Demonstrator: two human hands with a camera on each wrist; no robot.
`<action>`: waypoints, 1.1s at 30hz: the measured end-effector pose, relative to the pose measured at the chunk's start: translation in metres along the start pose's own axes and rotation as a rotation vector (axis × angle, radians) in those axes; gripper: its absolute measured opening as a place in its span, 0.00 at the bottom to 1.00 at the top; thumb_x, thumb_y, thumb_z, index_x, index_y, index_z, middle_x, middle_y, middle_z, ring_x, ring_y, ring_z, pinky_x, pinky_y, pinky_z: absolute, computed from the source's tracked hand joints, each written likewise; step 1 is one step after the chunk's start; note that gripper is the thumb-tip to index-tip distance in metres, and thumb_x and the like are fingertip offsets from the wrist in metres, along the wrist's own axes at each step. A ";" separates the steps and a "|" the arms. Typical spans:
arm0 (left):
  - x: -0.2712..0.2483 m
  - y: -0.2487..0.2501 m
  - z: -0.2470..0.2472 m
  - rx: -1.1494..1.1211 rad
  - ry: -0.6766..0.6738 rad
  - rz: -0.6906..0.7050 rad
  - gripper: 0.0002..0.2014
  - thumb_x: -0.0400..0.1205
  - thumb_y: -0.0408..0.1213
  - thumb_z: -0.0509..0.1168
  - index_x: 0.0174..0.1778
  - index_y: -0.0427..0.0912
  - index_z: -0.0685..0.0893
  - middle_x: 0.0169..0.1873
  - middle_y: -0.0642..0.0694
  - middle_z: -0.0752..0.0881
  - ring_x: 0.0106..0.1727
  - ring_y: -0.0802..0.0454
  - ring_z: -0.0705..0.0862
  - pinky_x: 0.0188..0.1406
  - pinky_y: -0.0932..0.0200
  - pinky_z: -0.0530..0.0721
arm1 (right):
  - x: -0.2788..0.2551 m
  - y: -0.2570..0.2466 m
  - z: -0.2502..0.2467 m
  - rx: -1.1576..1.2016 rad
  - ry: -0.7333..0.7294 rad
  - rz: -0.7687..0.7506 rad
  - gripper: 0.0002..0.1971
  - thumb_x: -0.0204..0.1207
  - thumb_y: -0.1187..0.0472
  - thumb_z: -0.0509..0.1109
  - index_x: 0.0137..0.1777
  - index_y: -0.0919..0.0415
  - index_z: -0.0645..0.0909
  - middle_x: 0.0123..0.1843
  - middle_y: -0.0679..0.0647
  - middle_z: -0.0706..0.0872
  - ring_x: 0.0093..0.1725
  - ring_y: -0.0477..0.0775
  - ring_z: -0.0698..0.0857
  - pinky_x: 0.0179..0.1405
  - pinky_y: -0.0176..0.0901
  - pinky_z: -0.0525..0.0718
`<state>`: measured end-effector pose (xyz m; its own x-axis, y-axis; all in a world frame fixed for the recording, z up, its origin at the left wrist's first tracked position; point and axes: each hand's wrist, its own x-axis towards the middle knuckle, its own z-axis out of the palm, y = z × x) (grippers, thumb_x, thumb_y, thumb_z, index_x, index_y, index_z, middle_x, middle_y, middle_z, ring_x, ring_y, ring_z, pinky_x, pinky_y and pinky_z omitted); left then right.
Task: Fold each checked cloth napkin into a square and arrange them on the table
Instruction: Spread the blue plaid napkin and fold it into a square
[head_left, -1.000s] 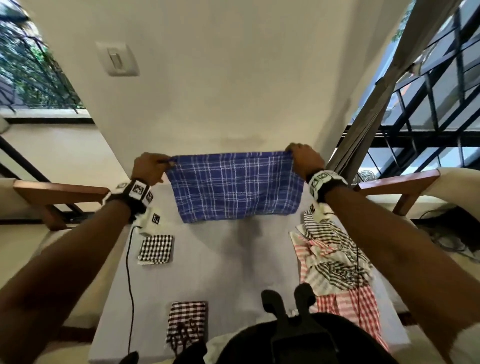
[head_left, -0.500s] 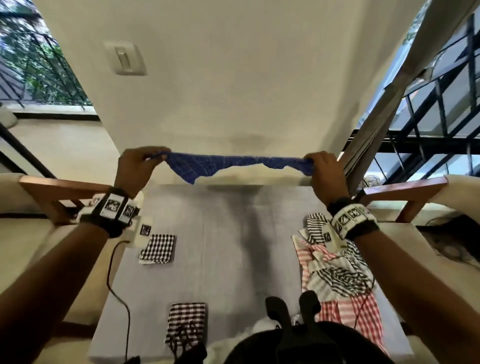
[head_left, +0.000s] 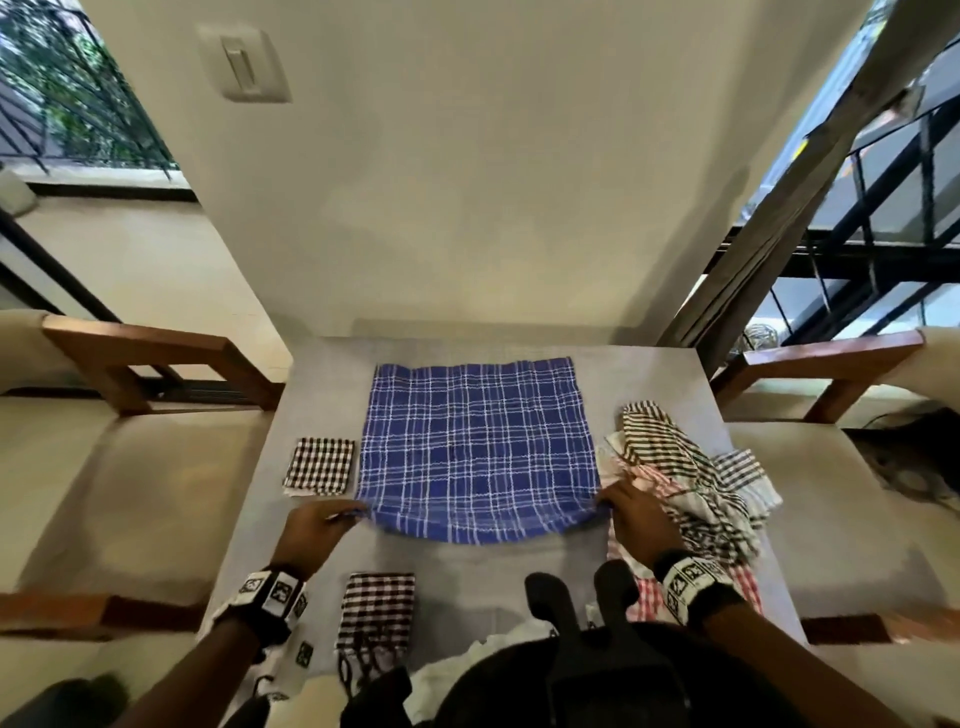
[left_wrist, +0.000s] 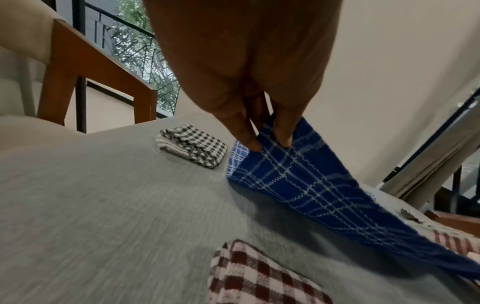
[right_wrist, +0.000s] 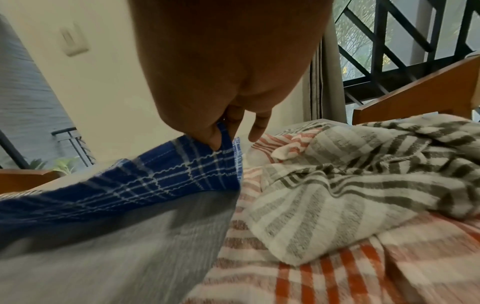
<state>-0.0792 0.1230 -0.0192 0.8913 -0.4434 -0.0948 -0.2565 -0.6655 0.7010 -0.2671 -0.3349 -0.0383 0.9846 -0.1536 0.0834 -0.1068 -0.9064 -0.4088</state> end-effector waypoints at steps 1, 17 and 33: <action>-0.002 -0.004 0.001 0.009 -0.017 -0.003 0.13 0.76 0.32 0.75 0.44 0.59 0.92 0.43 0.57 0.92 0.48 0.62 0.89 0.53 0.59 0.85 | -0.006 0.000 0.000 0.012 -0.014 -0.009 0.20 0.59 0.81 0.72 0.44 0.57 0.87 0.44 0.57 0.87 0.42 0.64 0.88 0.41 0.54 0.86; 0.111 0.019 -0.053 -0.213 0.016 -0.190 0.08 0.83 0.37 0.66 0.46 0.56 0.87 0.42 0.49 0.90 0.48 0.43 0.89 0.52 0.41 0.87 | 0.107 0.016 -0.057 0.355 0.150 0.373 0.10 0.79 0.59 0.75 0.58 0.55 0.80 0.43 0.53 0.90 0.42 0.51 0.87 0.48 0.46 0.84; 0.289 -0.030 -0.009 0.096 -0.022 -0.467 0.06 0.80 0.41 0.70 0.49 0.46 0.82 0.46 0.37 0.90 0.40 0.44 0.87 0.44 0.54 0.84 | 0.282 0.075 0.021 0.123 -0.026 0.703 0.10 0.77 0.51 0.73 0.56 0.51 0.82 0.55 0.62 0.89 0.57 0.68 0.85 0.56 0.53 0.80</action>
<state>0.1894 0.0206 -0.0610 0.9117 -0.0949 -0.3997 0.1358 -0.8487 0.5112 0.0059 -0.4377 -0.0639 0.6913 -0.6747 -0.2587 -0.7029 -0.5450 -0.4570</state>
